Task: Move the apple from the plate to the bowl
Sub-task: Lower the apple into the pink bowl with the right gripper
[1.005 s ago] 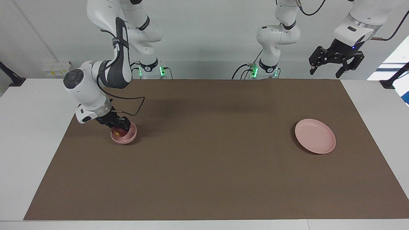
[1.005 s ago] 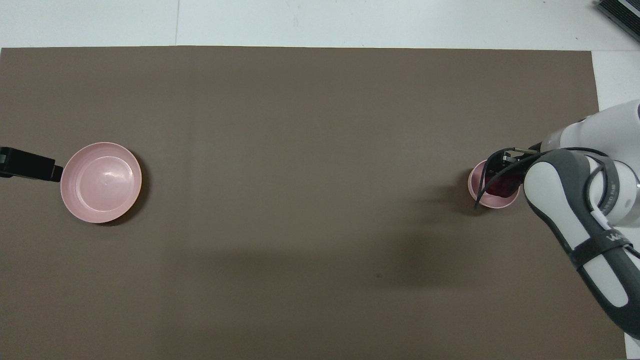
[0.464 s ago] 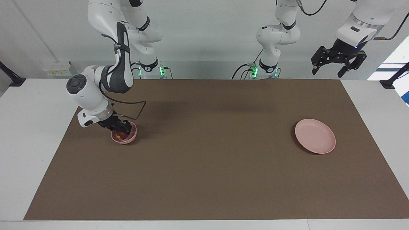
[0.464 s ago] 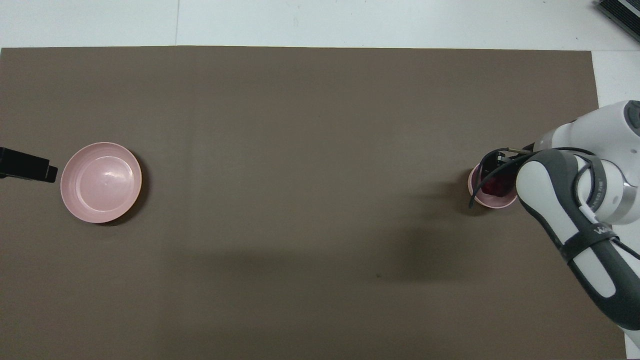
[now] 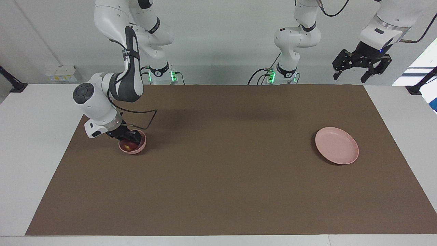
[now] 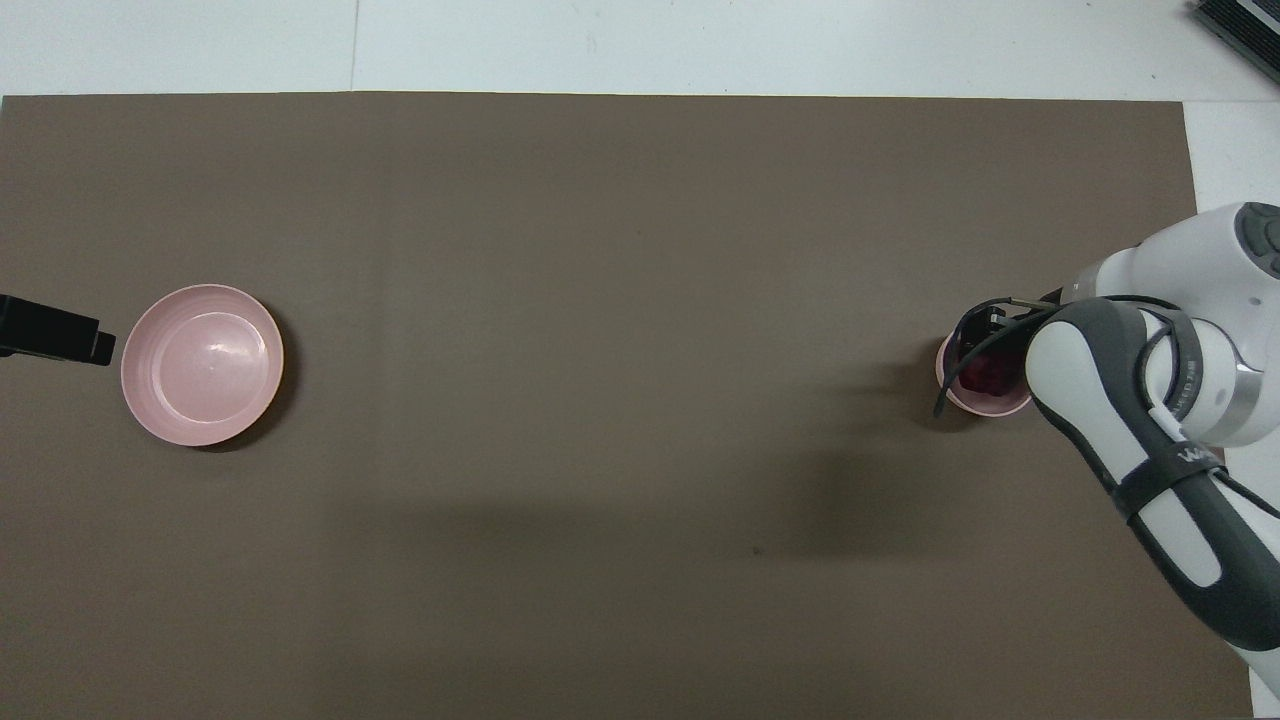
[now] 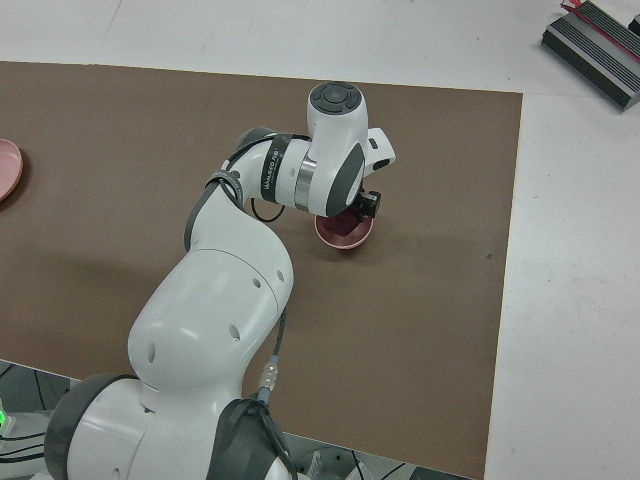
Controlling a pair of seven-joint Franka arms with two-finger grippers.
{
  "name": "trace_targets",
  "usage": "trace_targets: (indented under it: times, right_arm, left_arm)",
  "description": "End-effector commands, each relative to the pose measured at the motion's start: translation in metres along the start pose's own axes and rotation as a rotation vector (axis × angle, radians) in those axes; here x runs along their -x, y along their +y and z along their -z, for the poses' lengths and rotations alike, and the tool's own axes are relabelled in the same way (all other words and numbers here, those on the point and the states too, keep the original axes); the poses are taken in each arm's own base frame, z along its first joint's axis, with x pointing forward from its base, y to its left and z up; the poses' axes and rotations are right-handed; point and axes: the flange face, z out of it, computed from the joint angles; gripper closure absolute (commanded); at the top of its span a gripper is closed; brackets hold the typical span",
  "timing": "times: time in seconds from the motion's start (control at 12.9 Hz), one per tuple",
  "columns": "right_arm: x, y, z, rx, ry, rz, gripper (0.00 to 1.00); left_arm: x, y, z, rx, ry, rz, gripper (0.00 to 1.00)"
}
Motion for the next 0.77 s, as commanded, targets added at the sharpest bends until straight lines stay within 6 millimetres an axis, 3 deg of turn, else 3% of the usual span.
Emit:
trace_targets:
  times: [0.0,0.08,0.23,0.31,0.39,0.54,0.62,0.7]
  right_arm:
    - [-0.0037,0.0021,-0.0067,0.018,0.008,0.018,0.97]
    - [-0.0037,0.0021,-0.0067,0.018,0.008,0.018,0.86]
    - [-0.0036,0.0021,-0.0068,0.017,0.007,0.014,0.5]
    - [-0.0039,0.0019,-0.0061,0.017,0.008,0.014,0.37]
    - [-0.0041,0.0018,-0.0056,0.017,0.008,0.014,0.3]
    - [-0.0047,0.0016,-0.0043,0.017,0.009,0.015,0.06]
    - [-0.0046,0.0017,-0.0053,0.017,0.007,0.014,0.0]
    - [-0.0042,0.0016,-0.0043,0.017,0.003,0.013,0.0]
  left_arm:
    - [0.0039,-0.002,0.0044,-0.014,-0.009,0.0,0.0]
    - [0.0039,-0.002,0.0044,-0.014,-0.009,0.0,0.0]
    - [0.004,-0.0028,0.0044,-0.014,-0.009,0.002,0.0]
    - [0.0039,-0.0028,0.0045,-0.014,-0.007,0.002,0.0]
    - [0.004,-0.0028,0.0044,-0.014,-0.009,0.002,0.0]
    - [0.004,-0.0028,0.0044,-0.014,-0.009,0.002,0.0]
    - [0.0044,-0.0027,0.0053,-0.014,-0.006,0.002,0.0]
    - [0.0046,-0.0026,0.0052,-0.014,-0.007,0.002,0.0]
